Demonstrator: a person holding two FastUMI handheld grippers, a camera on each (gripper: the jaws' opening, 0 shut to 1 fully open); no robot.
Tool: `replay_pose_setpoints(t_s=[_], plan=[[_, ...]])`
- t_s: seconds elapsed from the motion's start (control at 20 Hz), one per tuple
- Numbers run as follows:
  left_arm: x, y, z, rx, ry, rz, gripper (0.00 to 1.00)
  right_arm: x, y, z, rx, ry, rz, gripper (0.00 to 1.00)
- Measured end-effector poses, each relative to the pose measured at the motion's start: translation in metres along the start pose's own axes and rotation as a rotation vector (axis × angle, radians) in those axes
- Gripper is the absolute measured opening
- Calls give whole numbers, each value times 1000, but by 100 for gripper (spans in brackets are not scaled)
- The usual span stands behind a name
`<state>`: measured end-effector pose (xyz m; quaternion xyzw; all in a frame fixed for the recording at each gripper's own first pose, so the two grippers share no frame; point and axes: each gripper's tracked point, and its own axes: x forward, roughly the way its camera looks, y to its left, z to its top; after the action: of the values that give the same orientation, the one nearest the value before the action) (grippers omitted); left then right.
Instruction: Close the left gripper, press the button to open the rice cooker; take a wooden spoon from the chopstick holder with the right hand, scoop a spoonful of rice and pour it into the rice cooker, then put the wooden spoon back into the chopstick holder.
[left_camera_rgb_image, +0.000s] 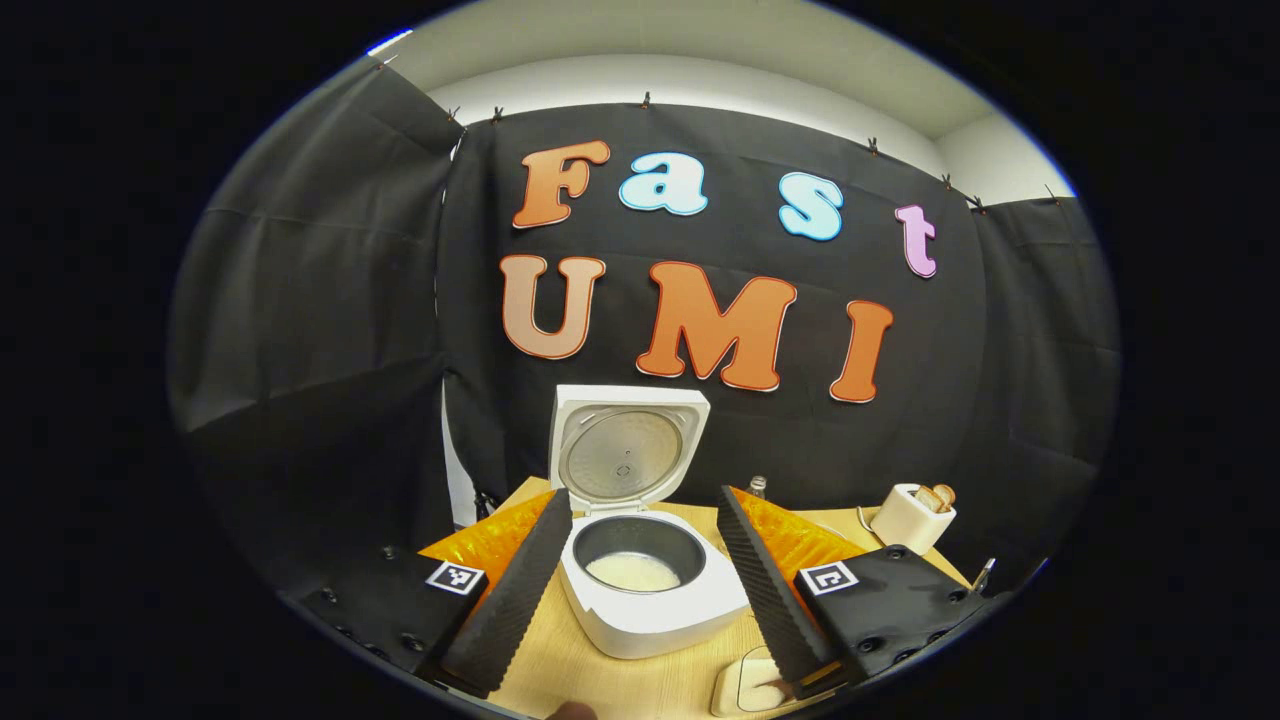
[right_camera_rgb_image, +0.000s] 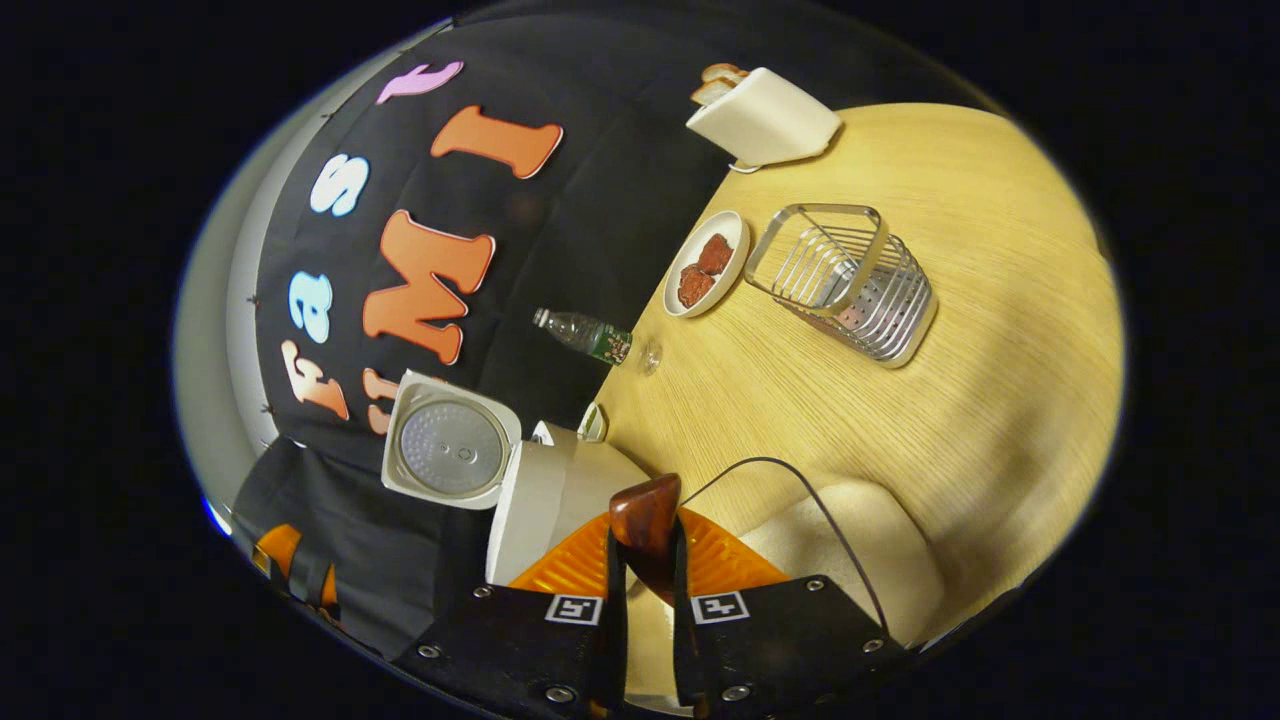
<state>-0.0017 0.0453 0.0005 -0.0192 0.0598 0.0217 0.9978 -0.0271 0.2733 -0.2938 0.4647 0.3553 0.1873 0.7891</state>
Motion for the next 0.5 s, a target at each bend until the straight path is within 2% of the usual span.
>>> replay_pose_setpoints(t_s=[0.15,0.5], plan=[[-2,-2,0,1,3,-1,98,-3,8,6,69,-6,30,18],[-6,1,9,11,-21,18,99,-15,30,34,137,-34,87,18]])
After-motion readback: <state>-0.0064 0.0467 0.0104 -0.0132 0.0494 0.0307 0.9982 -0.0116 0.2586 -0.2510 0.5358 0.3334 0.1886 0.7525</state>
